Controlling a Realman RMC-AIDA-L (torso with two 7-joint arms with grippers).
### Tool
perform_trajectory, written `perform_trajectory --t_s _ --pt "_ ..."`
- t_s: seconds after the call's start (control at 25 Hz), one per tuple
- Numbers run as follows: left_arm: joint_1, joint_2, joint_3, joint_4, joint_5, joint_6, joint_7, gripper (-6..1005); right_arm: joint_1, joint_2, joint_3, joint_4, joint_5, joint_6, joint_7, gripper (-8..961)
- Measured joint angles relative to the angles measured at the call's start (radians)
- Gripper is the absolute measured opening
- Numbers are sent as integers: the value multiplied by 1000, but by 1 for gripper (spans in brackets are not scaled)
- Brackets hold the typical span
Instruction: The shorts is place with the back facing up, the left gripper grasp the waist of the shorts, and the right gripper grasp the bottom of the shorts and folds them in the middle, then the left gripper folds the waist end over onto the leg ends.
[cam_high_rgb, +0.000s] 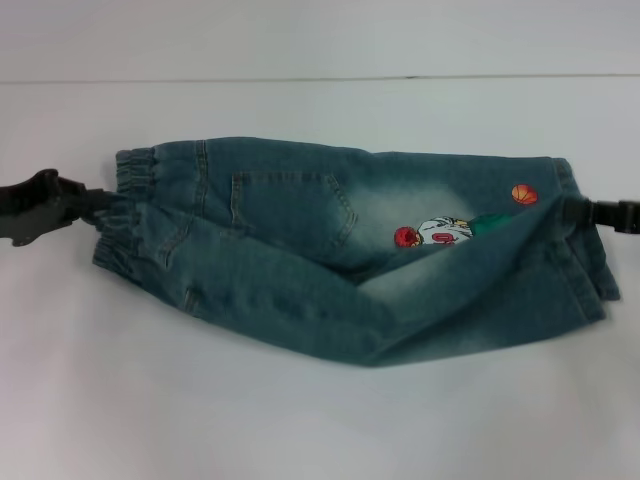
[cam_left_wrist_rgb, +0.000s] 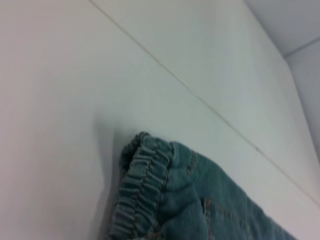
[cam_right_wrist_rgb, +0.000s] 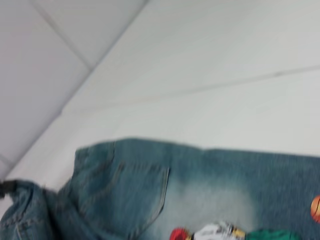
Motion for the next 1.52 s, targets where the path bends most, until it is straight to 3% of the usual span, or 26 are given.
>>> perform_trajectory --t_s 0.28,0.6,0.88,1.12,1.52 --pt "1 -23 0 -69 -105 -137 47 55 -24 45 4 52 161 161 -81 2" --pt "9 -61 0 -127 -261 -293 153 55 -36 60 17 122 305 264 -144 2" --pt "1 -89 4 -135 -337 -356 234 55 -40 96 30 133 313 381 -148 1" --pt "-13 -95 6 -180 -434 -364 359 55 -57 114 53 167 332 413 -205 1" --pt "-39 -97 20 -198 -446 -458 422 55 -58 123 77 201 493 430 -358 2"
